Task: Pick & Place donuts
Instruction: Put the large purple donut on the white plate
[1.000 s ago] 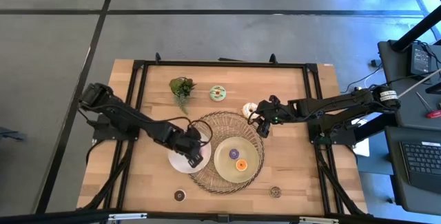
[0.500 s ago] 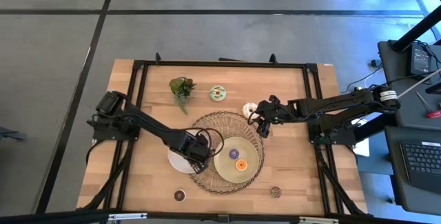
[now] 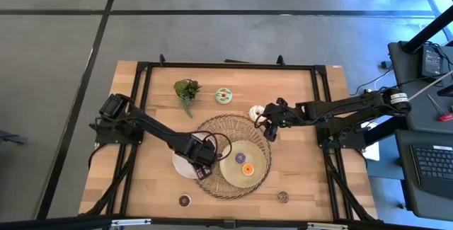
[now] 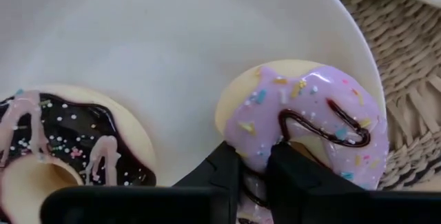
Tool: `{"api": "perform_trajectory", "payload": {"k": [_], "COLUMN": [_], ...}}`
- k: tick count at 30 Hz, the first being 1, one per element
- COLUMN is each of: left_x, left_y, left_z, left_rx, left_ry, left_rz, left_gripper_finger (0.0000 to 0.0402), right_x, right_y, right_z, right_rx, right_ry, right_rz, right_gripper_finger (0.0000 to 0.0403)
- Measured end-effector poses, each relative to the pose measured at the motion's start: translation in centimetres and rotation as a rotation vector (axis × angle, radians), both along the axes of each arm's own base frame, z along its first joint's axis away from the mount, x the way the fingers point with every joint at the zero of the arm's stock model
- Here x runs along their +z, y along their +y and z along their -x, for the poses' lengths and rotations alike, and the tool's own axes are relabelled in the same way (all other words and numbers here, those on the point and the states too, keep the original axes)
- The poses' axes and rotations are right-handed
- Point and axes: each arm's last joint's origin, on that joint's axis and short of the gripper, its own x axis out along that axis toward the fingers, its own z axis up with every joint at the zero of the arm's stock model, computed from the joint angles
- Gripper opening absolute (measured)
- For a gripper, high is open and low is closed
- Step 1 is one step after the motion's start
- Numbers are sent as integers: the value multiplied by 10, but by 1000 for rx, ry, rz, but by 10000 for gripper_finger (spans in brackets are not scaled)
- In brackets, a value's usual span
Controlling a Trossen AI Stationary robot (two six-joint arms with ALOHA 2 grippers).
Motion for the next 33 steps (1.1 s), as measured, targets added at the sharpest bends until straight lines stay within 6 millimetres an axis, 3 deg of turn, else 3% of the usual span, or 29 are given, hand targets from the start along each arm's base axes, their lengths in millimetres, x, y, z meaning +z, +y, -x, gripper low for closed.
{"api": "perform_trajectory", "payload": {"k": [7,22,33], "left_x": [0,1,3], "left_y": [0,4,4], "left_z": [0,9,10], "left_rx": [16,74,92], "left_ry": [2,80,89], "left_rz": [3,-28,-22], "left_gripper_finger": [68,145,173], "right_x": [0,0,0], "right_y": [0,0,0], "right_z": [0,0,0], "right_rx": [0,0,0], "right_ry": [0,0,0], "right_rz": [0,0,0], "right_gripper_finger": [171,171,171]}}
